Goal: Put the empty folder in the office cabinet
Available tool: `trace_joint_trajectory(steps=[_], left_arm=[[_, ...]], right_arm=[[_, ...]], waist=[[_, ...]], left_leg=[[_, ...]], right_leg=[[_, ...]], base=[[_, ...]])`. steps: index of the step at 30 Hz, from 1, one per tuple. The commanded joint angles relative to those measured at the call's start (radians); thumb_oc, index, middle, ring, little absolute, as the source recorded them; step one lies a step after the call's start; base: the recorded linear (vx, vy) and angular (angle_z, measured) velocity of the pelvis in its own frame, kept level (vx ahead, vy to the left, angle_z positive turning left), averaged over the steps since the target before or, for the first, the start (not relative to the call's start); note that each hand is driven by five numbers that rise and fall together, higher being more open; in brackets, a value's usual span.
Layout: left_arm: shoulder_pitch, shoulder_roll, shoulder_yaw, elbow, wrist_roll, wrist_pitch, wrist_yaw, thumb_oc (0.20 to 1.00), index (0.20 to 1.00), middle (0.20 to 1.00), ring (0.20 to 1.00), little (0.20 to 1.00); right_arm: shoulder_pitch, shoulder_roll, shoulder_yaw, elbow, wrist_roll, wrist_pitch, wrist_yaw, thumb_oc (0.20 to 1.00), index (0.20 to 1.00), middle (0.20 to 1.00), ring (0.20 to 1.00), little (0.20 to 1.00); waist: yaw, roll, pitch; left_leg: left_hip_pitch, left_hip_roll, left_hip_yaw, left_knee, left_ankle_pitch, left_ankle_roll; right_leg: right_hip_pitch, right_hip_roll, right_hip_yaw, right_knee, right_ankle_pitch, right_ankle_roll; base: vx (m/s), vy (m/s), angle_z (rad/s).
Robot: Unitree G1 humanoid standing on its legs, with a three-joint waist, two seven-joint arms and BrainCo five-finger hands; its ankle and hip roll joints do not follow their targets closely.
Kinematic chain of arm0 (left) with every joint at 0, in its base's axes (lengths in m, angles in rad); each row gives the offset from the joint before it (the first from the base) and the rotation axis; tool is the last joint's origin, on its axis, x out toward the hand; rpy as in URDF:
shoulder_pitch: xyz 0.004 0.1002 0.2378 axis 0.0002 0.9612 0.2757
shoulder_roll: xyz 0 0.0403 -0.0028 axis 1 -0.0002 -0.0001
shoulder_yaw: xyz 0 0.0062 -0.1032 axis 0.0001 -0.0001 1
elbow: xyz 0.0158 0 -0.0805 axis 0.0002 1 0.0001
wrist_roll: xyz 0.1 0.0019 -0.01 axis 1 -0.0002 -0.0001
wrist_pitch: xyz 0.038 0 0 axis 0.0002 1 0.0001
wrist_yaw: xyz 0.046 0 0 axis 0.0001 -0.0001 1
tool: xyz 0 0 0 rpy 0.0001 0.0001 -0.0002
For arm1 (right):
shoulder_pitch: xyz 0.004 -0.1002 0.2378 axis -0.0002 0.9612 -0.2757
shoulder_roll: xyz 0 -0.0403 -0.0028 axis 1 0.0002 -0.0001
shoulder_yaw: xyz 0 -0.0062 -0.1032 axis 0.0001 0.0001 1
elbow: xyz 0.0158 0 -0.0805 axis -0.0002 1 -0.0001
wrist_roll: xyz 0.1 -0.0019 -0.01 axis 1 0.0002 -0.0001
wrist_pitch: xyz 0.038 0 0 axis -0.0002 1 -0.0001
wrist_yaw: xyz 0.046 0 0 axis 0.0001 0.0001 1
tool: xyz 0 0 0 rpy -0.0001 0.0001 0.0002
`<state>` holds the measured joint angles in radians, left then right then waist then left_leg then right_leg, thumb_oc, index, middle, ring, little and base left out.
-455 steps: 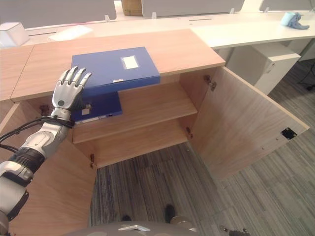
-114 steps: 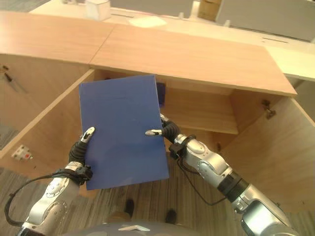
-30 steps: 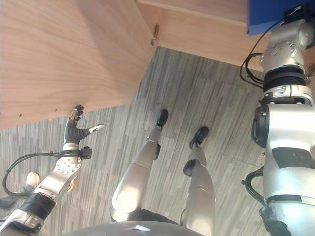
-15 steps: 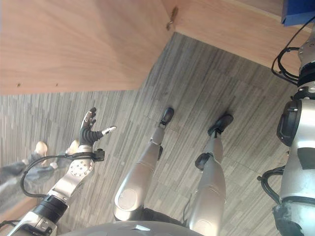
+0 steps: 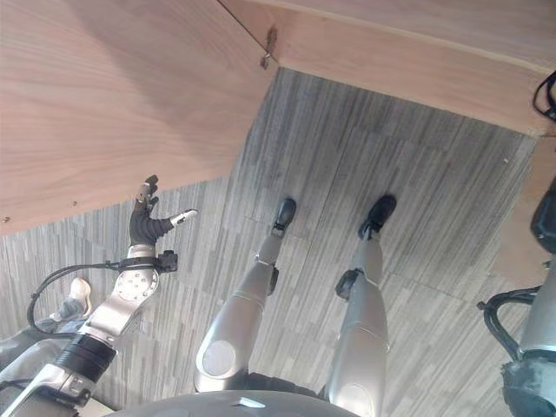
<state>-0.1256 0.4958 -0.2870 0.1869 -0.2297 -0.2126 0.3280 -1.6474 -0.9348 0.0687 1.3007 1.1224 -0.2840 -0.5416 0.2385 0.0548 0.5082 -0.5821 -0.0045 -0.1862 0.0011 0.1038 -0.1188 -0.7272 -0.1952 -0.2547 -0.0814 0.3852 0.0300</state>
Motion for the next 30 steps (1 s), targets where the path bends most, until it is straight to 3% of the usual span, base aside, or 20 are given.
trace_joint_trajectory(steps=[1, 4, 19, 30], left_arm=[[0.059, 0.054, -0.04, -0.039, -0.002, -0.036, 0.036, 1.0, 1.0, 1.0, 1.0, 1.0], [0.053, 0.055, -0.037, -0.05, -0.011, -0.04, 0.034, 1.0, 1.0, 1.0, 1.0, 1.0], [0.029, 0.058, -0.022, -0.081, -0.033, -0.05, 0.06, 1.0, 1.0, 1.0, 1.0, 1.0], [0.045, 0.064, 0.029, -0.124, -0.059, -0.066, 0.053, 1.0, 1.0, 1.0, 1.0, 1.0]], right_arm=[[0.011, -0.089, 0.171, -0.042, 0.003, -0.05, -0.001, 0.2, 0.2, 0.2, 0.2, 0.2], [-0.066, -0.103, 0.236, -0.021, 0.005, -0.038, -0.006, 0.2, 0.2, 0.2, 0.2, 0.2], [-0.197, -0.053, 0.343, 0.068, -0.028, 0.027, -0.054, 0.2, 0.2, 0.2, 0.2, 0.2], [-0.267, -0.021, 0.425, 0.131, 0.065, 0.091, 0.06, 0.2, 0.2, 0.2, 0.2, 0.2]], waist=[[0.04, 0.048, -0.107], [0.039, 0.05, -0.125], [0.029, 0.045, -0.139], [0.034, 0.025, -0.15]], left_leg=[[0.094, 0.084, -0.025, -0.088, -0.107, -0.018], [0.077, 0.106, -0.023, -0.088, -0.114, -0.034], [0.031, 0.142, -0.027, -0.088, -0.071, -0.063], [-0.011, 0.167, -0.024, -0.088, -0.046, -0.084]], right_leg=[[-0.042, -0.01, 0.014, 0.069, -0.216, 0.154], [-0.07, 0.001, 0.024, 0.094, -0.265, 0.156], [-0.145, 0.028, 0.02, 0.147, -0.309, 0.14], [-0.22, 0.043, 0.032, 0.186, -0.332, 0.131]], base=[[0.09, -0.047, 0.03], [0.09, -0.064, 0.05], [0.03, -0.028, -0.05], [0.01, -0.008, 0.0]])
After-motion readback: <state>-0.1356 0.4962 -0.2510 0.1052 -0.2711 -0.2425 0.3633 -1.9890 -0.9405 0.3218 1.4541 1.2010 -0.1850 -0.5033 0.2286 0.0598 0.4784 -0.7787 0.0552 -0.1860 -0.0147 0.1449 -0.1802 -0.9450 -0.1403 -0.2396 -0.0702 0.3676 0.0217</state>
